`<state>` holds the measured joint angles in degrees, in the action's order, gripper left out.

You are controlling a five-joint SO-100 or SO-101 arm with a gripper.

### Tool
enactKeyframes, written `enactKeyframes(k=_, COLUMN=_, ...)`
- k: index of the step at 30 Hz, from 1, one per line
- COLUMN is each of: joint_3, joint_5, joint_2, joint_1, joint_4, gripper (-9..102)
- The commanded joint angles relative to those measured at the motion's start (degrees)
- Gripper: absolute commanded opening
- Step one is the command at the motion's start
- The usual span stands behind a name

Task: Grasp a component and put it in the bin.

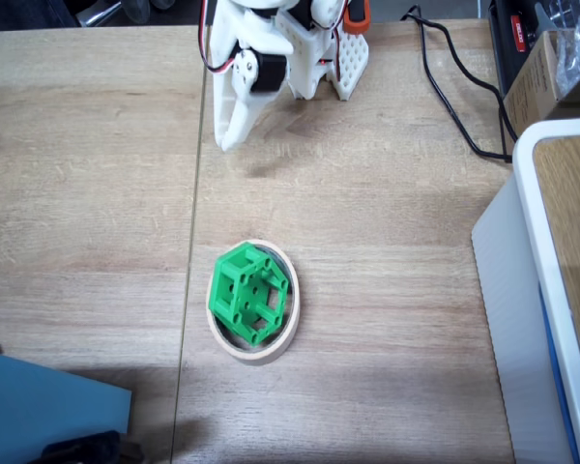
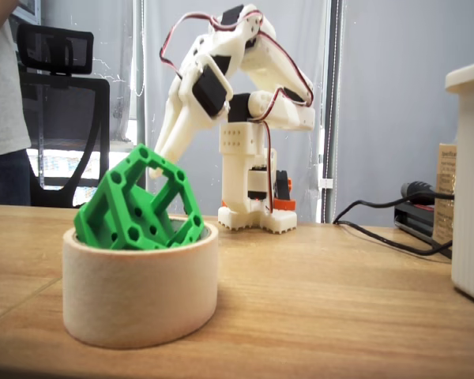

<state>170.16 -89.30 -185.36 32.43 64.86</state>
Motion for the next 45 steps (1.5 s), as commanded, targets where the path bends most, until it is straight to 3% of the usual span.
enactKeyframes(k=1, joint_3=1.32, joint_5=-0.18, joint_2=-1.49, joint_1=0.79, joint_4=-0.09, gripper=0)
enactKeyframes(k=19, joint_3=11.25, joint_5=-0.18, joint_2=-5.71, joint_1=0.79, joint_4=0.62, gripper=0)
enactKeyframes(k=33, joint_3=11.16, joint_5=-0.26, joint_2=-5.8, joint_1=0.35, joint_4=16.61, gripper=0)
enactKeyframes(k=45, joint_3=11.25, joint_5=0.26, joint_2=-5.8, joint_1=0.0, joint_4=17.75, gripper=0)
